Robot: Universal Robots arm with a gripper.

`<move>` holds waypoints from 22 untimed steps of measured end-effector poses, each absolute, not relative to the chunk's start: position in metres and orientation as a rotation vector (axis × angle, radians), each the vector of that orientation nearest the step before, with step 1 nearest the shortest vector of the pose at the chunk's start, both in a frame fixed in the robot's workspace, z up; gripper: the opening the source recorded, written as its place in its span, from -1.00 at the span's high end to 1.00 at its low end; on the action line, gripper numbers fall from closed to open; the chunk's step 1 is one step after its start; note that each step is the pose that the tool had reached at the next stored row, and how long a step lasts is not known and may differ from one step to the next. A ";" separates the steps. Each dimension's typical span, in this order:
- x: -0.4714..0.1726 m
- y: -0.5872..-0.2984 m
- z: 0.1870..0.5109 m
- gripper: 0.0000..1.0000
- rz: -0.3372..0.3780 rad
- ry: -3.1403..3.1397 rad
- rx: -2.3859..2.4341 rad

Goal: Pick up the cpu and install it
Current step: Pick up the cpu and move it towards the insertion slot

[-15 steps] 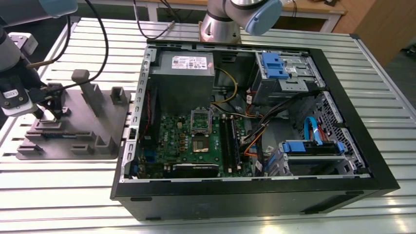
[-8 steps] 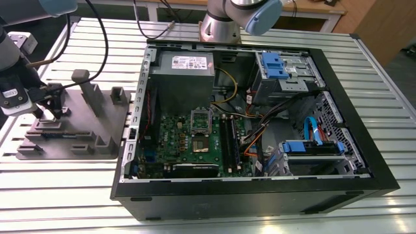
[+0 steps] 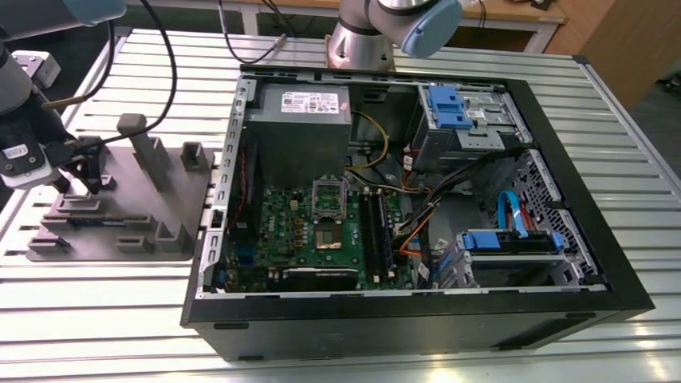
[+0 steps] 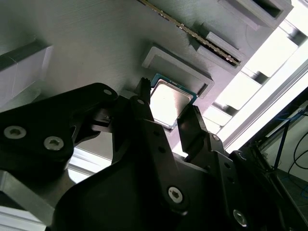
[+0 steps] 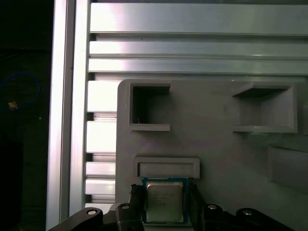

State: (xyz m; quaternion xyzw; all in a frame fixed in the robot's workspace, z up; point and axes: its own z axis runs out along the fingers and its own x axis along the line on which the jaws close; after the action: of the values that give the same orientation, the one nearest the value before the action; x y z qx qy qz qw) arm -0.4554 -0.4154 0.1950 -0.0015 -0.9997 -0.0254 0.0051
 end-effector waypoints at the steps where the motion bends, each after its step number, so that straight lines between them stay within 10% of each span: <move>1: -0.455 -0.415 0.195 0.05 -0.080 -3.130 -0.005; 22: -0.455 -0.415 0.202 0.05 -0.079 -3.130 -0.005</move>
State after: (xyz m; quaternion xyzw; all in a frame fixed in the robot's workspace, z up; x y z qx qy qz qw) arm -0.4554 -0.4154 0.2015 -0.0015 -0.9997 -0.0254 0.0051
